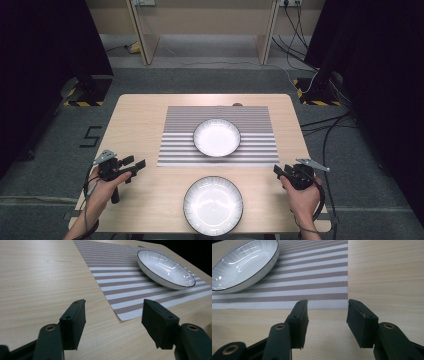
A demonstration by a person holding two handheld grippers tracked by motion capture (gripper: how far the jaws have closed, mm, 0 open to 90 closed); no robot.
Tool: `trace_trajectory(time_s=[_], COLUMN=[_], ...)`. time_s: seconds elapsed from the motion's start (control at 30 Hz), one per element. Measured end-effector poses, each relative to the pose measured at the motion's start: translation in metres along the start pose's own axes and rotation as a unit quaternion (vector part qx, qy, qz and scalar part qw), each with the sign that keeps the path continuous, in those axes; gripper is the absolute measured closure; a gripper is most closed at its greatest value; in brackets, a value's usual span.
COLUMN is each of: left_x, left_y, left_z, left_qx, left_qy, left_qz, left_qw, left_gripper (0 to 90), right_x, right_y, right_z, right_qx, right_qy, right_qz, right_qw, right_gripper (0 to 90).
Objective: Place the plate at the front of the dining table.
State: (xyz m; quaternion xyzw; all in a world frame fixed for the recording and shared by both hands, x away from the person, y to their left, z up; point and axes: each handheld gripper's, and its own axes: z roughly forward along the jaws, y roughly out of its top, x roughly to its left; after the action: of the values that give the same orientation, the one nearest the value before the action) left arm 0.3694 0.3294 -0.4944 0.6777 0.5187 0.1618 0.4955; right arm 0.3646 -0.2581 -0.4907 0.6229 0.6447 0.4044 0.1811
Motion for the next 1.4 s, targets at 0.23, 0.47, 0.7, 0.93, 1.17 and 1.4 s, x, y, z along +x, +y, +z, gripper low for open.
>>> trace_trajectory(time_s=[0.23,0.47,0.7,0.93,1.17,1.4], left_x=[0.004,0.006,0.009,0.012,0.015,0.019], left_y=[-0.006,-0.012,-0.016,-0.018,-0.021,-0.023], left_z=[-0.008,-0.013,-0.019,-0.022,-0.028,-0.033], left_qx=[0.0,0.003,-0.003,-0.003,-0.004,-0.003], left_qy=[0.003,0.006,0.01,0.014,0.017,0.023], left_qz=[-0.002,-0.002,-0.005,-0.006,-0.008,-0.007], left_qw=[1.0,1.0,0.9999,0.9999,0.9998,0.9997], left_gripper=[35.2,35.0,35.0,35.1,35.0,35.0], right_x=[-0.004,-0.007,-0.011,-0.015,-0.022,-0.026], right_y=[-0.003,-0.008,-0.012,-0.017,-0.023,-0.026], right_z=[-0.006,-0.011,-0.016,-0.022,-0.027,-0.032], right_qx=[-0.003,-0.001,-0.002,-0.006,-0.005,-0.009], right_qy=[-0.005,-0.01,-0.01,-0.016,-0.023,-0.027], right_qz=[0.001,0.001,0.008,0.012,0.019,0.023], right_qw=[1.0,0.9999,0.9999,0.9998,0.9996,0.9993], right_gripper=[51.4,51.4,51.3,51.3,51.4,51.3])
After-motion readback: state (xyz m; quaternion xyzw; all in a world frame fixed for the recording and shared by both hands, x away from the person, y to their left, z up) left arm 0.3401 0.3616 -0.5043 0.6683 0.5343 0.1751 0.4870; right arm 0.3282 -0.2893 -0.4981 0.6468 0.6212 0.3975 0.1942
